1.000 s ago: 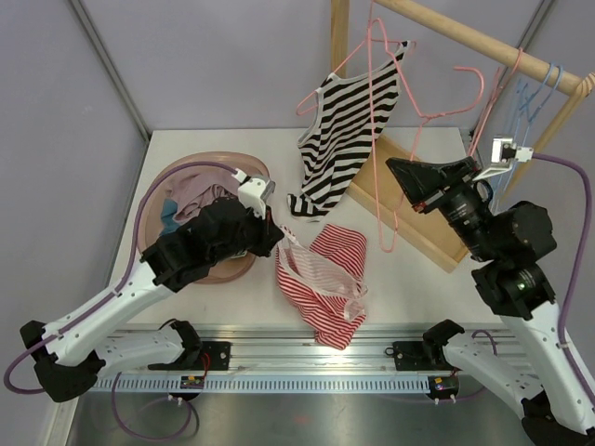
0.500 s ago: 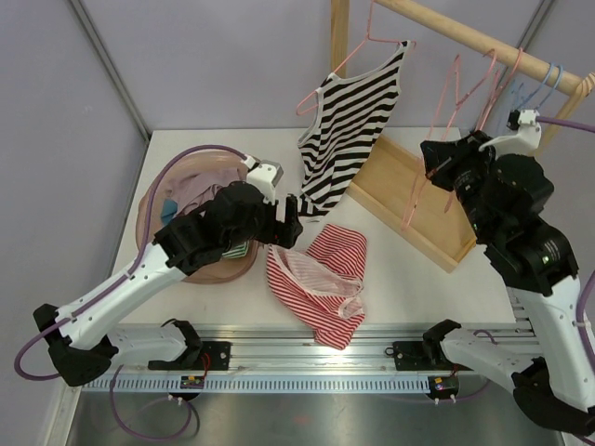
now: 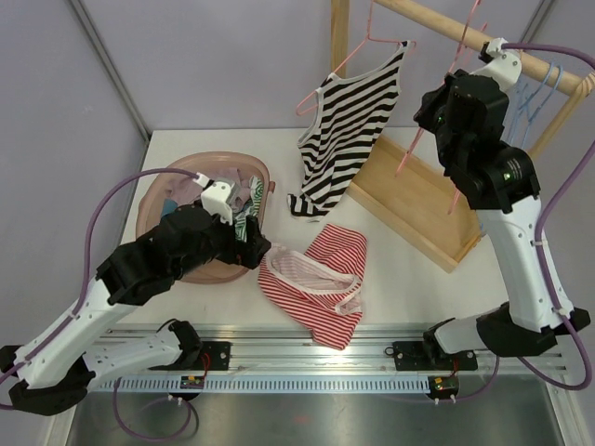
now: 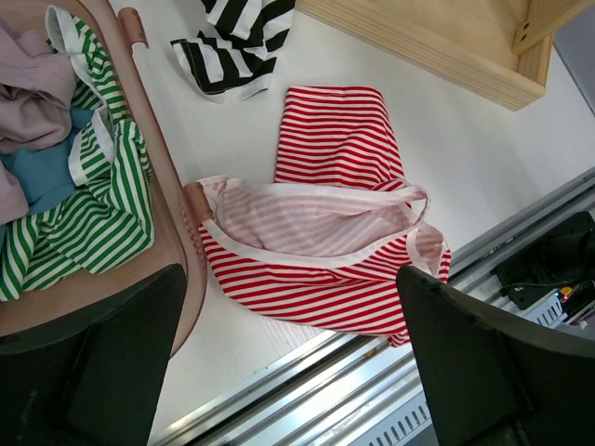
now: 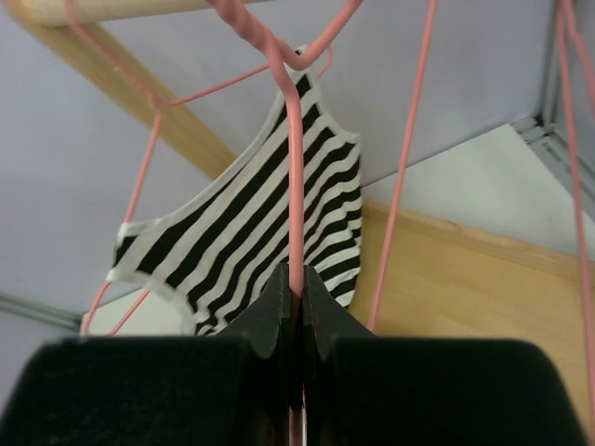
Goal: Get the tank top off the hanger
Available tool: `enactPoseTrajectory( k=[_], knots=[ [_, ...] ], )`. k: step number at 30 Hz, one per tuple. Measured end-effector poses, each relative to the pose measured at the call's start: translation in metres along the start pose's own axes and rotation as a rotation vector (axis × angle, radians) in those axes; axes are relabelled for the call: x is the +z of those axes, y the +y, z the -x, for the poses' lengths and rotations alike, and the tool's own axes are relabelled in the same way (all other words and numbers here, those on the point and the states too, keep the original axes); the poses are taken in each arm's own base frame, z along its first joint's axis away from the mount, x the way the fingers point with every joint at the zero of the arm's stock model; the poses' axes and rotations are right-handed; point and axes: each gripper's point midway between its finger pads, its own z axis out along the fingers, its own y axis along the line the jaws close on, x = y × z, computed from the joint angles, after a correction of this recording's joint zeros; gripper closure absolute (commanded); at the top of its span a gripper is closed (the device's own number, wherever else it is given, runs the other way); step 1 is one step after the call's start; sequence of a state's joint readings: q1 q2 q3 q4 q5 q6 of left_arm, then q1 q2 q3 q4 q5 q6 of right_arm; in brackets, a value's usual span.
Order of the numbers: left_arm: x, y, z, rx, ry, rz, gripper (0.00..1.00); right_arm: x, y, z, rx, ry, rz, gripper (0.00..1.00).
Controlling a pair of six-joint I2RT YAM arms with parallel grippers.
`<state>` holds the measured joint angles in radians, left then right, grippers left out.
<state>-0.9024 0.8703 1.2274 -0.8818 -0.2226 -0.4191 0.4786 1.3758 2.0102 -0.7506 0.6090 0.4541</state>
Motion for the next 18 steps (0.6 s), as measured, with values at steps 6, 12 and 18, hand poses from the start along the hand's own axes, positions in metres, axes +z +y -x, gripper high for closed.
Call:
enactPoseTrajectory(
  k=[6,12,18],
  knots=[
    [-0.014,0.007,-0.006,-0.002,-0.011,-0.001,0.01,0.032,-0.043,-0.010,-0.004,0.019,-0.143,1.00],
    [-0.016,0.010,-0.011,0.001,0.001,0.004,0.01,0.032,-0.079,-0.050,-0.007,0.069,-0.228,1.00],
    [0.000,0.006,-0.028,0.008,0.032,-0.009,0.01,0.018,-0.085,-0.041,0.049,0.011,-0.207,0.47]
  ],
)
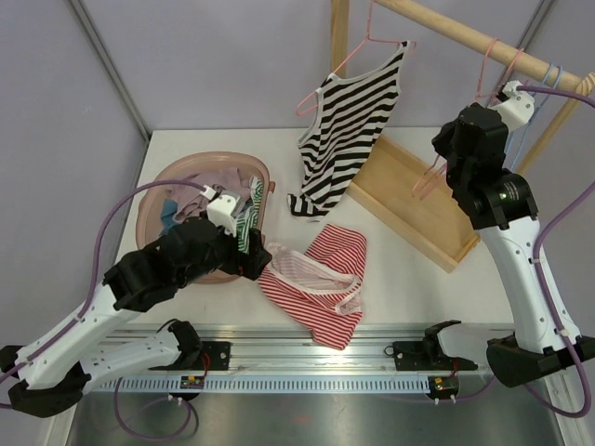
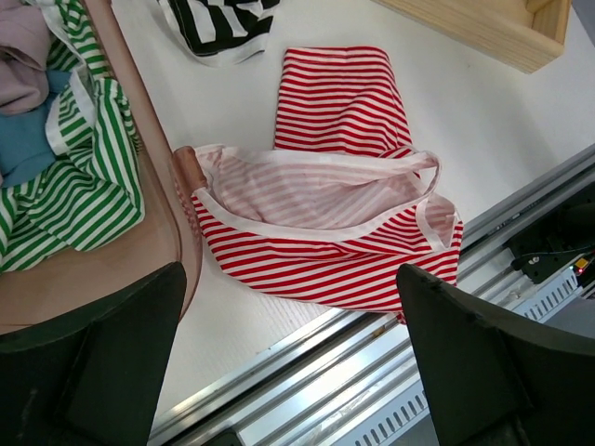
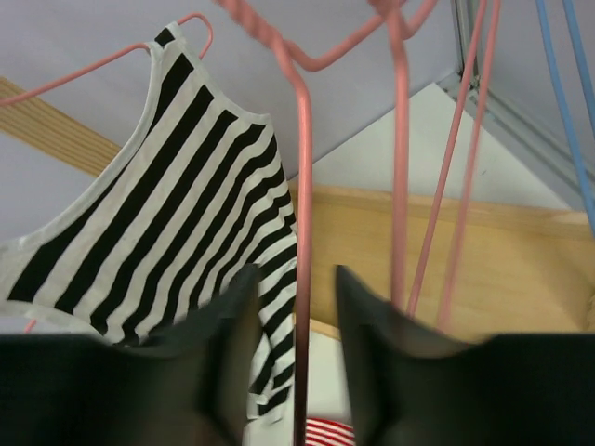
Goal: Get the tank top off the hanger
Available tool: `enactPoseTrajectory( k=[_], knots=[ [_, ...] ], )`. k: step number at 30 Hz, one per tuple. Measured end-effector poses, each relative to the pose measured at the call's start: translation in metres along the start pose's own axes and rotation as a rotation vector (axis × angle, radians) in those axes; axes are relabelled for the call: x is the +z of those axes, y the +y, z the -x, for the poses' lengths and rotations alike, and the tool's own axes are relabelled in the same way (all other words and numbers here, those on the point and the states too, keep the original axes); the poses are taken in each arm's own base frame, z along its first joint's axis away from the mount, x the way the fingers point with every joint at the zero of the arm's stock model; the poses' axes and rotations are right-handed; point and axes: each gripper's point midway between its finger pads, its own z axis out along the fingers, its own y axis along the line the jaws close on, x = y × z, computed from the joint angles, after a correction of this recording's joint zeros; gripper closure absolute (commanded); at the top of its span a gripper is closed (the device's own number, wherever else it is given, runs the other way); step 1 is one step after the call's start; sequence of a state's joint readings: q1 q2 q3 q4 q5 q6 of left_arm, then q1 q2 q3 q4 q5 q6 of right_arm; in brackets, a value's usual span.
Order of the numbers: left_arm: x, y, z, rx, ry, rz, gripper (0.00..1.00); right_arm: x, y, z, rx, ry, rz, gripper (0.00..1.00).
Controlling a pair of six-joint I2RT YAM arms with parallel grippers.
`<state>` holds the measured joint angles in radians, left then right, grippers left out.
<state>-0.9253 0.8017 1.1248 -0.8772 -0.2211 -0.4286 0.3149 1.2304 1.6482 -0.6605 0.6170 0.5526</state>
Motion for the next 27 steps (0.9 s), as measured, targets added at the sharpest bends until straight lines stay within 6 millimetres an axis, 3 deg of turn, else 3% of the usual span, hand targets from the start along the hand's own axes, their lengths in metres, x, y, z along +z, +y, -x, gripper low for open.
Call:
enactPoseTrajectory(
  k=[3,6,7,10,16,21,27],
  knots=[
    [0.015,-0.007,-0.016,0.013,0.045,-0.010,0.01,-0.012,0.000,0.006,0.020,-0.007,0.036,0.30],
    [0.031,-0.016,-0.027,0.033,0.082,-0.020,0.01,-0.024,0.002,0.014,0.035,-0.015,0.078,0.23],
    [0.036,-0.019,-0.030,0.042,0.093,-0.022,0.01,-0.027,0.003,0.016,0.037,-0.017,0.091,0.14],
    [0.050,-0.033,-0.042,0.082,0.123,-0.027,0.01,-0.042,0.011,0.021,0.034,-0.003,0.170,0.02],
    [0.085,-0.060,-0.074,0.175,0.189,-0.027,0.01,-0.084,0.035,0.016,-0.035,0.095,0.415,0.00],
    [0.120,-0.069,-0.109,0.225,0.267,-0.012,0.01,-0.149,0.042,0.005,-0.081,0.170,0.691,0.01],
    [0.158,-0.073,-0.138,0.259,0.325,0.015,0.01,-0.252,0.036,-0.017,-0.177,0.228,1.123,0.00]
  ],
)
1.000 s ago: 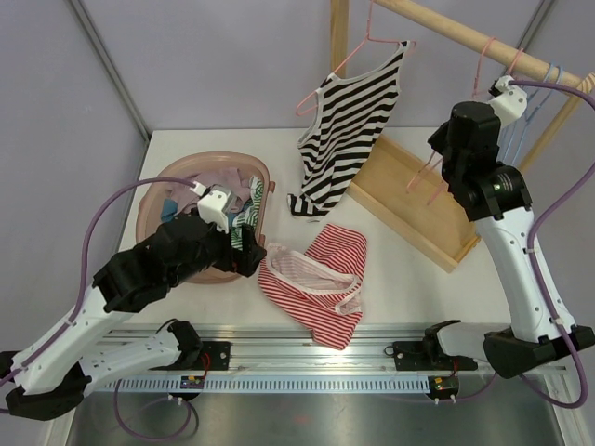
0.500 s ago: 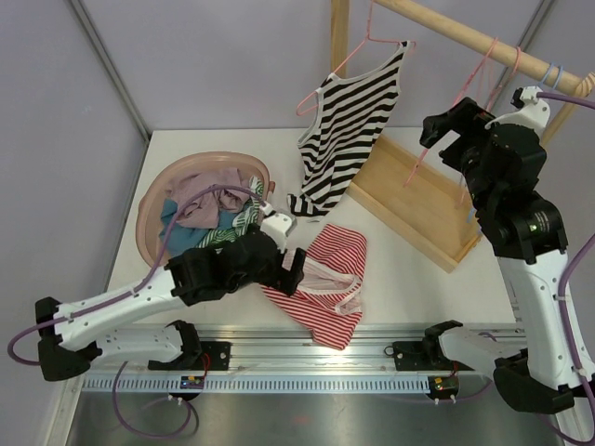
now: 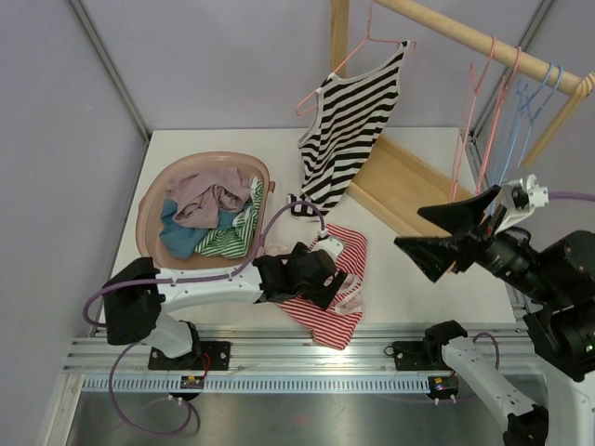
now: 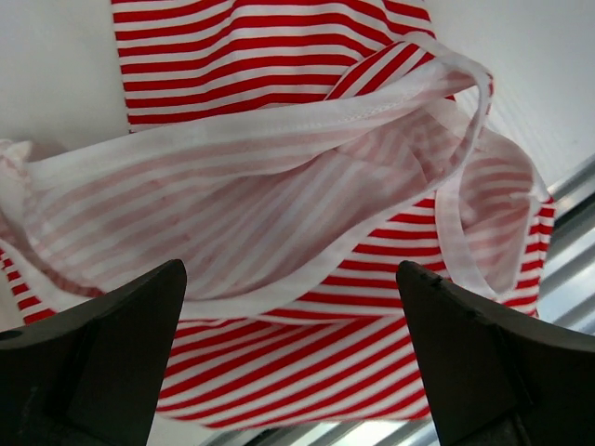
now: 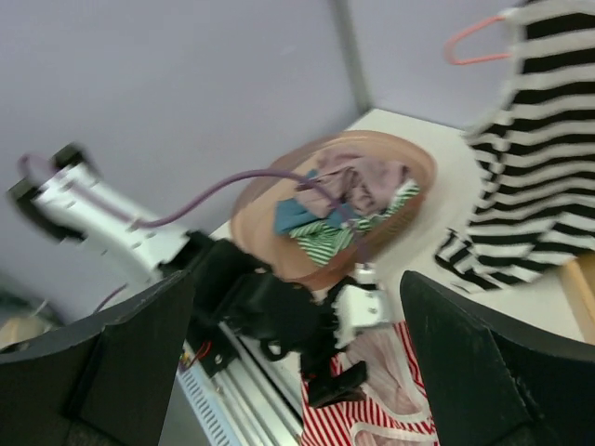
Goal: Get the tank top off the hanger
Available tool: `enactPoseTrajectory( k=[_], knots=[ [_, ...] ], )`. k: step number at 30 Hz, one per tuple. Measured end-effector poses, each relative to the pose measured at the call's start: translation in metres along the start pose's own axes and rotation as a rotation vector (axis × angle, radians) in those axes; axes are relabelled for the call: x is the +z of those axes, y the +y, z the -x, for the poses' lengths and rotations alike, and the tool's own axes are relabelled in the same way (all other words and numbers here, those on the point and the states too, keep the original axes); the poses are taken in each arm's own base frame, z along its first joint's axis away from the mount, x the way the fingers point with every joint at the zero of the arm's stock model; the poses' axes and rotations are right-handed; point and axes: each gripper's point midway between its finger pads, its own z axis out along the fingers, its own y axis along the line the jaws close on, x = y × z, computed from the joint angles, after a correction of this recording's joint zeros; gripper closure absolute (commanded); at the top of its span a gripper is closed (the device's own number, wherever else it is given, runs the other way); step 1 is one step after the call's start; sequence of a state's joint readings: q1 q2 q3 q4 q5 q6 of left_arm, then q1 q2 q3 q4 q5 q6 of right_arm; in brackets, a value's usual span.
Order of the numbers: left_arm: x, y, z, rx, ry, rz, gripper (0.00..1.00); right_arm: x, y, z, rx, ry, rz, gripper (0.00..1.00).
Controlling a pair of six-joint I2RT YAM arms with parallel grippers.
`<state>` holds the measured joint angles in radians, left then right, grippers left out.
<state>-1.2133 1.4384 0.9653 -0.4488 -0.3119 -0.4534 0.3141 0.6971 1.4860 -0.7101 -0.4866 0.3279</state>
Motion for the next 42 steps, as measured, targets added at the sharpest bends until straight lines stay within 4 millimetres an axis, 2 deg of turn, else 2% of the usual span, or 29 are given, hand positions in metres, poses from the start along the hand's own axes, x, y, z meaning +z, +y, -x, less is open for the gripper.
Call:
enactPoseTrajectory(
  k=[3,7,8,9,10,12,13,15,16,17,22,26,28,31,42],
  knots=[
    [0.023,-0.001,-0.010,0.017,0.031,0.026,0.01,-0.018,0.029,-0.022,-0.054,0.046,0.171,0.01],
    [0.051,-0.001,-0.026,0.035,0.076,0.062,0.01,-0.038,0.052,-0.054,-0.084,0.105,0.334,0.01],
    [0.059,-0.001,-0.032,0.038,0.091,0.070,0.06,-0.044,0.057,-0.058,-0.094,0.107,0.363,0.01],
    [0.066,-0.001,-0.037,0.039,0.105,0.076,0.15,-0.050,0.062,-0.061,-0.106,0.106,0.388,0.01],
    [0.072,-0.006,-0.036,0.018,0.098,0.067,0.32,-0.055,0.066,-0.062,-0.119,0.097,0.402,0.01],
    [0.079,-0.012,-0.032,-0.016,0.072,0.051,0.34,-0.064,0.071,-0.063,-0.144,0.077,0.415,0.01],
    [0.082,-0.015,-0.030,-0.031,0.057,0.041,0.38,-0.068,0.073,-0.062,-0.158,0.066,0.415,0.01],
    [0.085,-0.018,-0.028,-0.060,0.023,0.031,0.79,-0.072,0.075,-0.061,-0.177,0.056,0.411,0.00],
    [0.086,-0.020,-0.026,-0.077,0.008,0.024,0.93,-0.073,0.075,-0.061,-0.184,0.055,0.406,0.01],
    [0.087,-0.021,-0.025,-0.090,-0.002,0.021,1.00,-0.073,0.073,-0.061,-0.187,0.055,0.397,0.00],
    [0.083,-0.023,-0.026,-0.129,-0.020,0.014,1.00,-0.073,0.069,-0.065,-0.188,0.069,0.379,0.00],
    [0.059,-0.010,-0.039,-0.117,0.019,0.045,1.00,-0.077,0.070,-0.064,-0.204,0.051,0.372,0.01],
    [0.040,-0.003,-0.036,-0.111,0.013,0.062,1.00,-0.080,0.071,-0.064,-0.212,0.042,0.371,0.00],
    [0.010,0.008,-0.016,-0.121,-0.039,0.085,1.00,-0.081,0.071,-0.064,-0.215,0.037,0.366,0.01],
    [-0.095,0.035,0.076,-0.146,-0.265,0.142,1.00,-0.082,0.068,-0.063,-0.216,0.022,0.335,0.00]
  ],
)
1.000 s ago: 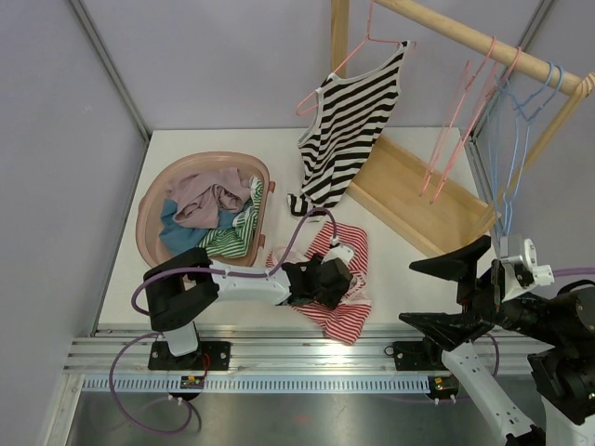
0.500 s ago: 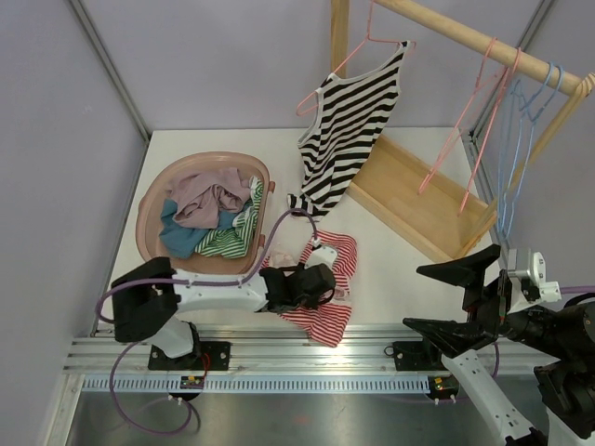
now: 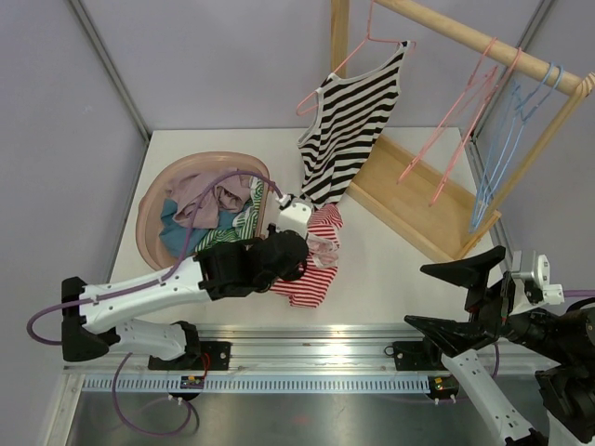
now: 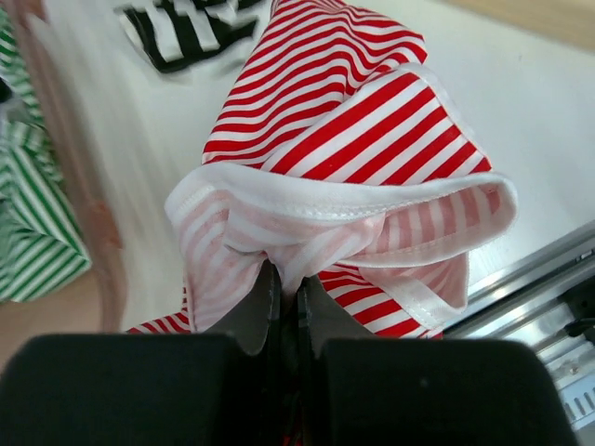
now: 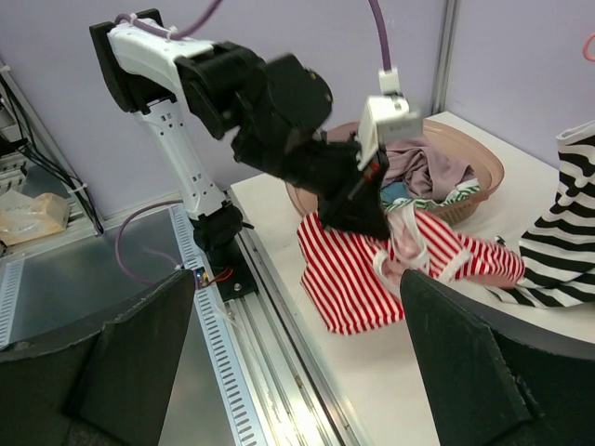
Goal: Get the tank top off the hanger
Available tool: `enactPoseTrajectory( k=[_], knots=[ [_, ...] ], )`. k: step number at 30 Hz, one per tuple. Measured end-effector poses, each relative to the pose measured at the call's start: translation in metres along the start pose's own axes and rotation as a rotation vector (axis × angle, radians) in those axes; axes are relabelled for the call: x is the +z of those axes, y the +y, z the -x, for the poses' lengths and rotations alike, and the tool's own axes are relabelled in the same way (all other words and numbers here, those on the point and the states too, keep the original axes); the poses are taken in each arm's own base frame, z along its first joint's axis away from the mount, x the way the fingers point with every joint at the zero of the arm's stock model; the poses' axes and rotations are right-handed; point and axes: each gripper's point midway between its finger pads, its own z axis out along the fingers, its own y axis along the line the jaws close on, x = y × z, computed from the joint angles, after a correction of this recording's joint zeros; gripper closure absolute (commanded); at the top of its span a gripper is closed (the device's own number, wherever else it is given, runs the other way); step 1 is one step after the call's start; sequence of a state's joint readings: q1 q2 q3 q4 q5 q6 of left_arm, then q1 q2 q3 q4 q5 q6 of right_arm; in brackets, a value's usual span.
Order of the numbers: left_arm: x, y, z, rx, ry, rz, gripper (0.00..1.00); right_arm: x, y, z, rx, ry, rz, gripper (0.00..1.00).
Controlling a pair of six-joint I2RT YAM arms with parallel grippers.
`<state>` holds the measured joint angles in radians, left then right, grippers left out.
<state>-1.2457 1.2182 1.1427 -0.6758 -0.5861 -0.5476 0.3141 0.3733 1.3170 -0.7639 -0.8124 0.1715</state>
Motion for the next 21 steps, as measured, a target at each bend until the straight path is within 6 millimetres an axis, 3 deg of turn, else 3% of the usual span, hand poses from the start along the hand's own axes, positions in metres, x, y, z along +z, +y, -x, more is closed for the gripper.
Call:
enactPoseTrajectory(
  k=[6,11,16,21],
  knots=[
    [-0.032,0.034,0.069,-0.049,-0.111,0.084,1.00,0.001,-0.003,0.000,0.006,-0.003,-0.017,0.00],
    [-0.046,0.102,0.106,-0.158,-0.169,0.228,1.00,0.003,-0.007,-0.005,0.027,0.005,-0.021,0.00],
    [-0.054,0.159,0.122,-0.224,-0.184,0.360,1.00,0.005,-0.012,-0.007,0.038,0.009,-0.036,0.00],
    [-0.045,0.215,0.115,-0.288,-0.126,0.481,1.00,0.005,-0.012,-0.007,0.040,0.007,-0.040,0.01]
  ],
)
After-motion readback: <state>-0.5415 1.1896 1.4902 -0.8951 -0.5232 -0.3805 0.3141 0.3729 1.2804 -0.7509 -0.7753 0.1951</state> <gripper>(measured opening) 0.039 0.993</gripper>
